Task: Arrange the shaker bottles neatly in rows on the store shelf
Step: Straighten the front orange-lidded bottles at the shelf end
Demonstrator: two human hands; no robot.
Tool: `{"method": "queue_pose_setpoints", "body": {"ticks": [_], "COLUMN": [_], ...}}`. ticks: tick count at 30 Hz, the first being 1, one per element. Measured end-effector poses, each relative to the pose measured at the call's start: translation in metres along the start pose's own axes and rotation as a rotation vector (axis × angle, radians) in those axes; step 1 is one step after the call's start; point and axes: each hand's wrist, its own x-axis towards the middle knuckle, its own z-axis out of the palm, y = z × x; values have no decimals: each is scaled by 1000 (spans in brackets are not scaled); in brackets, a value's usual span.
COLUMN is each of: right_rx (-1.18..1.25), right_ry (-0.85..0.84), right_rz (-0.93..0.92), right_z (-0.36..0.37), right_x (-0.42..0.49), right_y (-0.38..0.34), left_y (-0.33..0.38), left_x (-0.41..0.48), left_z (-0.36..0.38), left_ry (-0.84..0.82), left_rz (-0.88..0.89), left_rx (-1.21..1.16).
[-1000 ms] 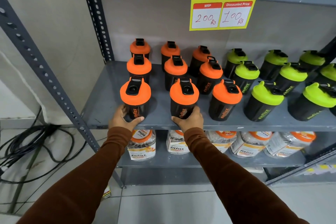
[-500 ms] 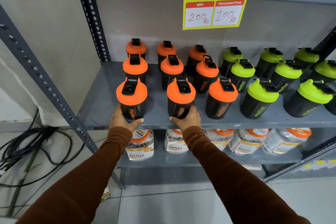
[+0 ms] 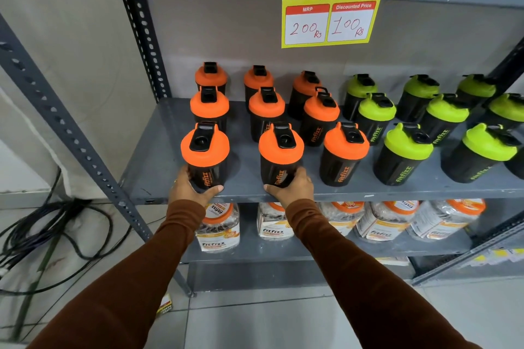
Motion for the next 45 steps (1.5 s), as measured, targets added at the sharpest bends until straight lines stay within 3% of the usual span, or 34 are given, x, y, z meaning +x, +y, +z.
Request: {"method": "queue_pose_setpoints", "body": {"ticks": [23,45], "right_rx": [35,18], "right_ry": [-102,-14], "right_rz": [-23,-20], "right_z": [-12,0], "right_x": [2,2], "right_y": [8,2], "left_y": [-5,-11], "left_x": [6,9], "left_z": [-3,1], "left_ry": [-66,-33], "left_rz": [41,22], "left_rx": [-26,-11]}}
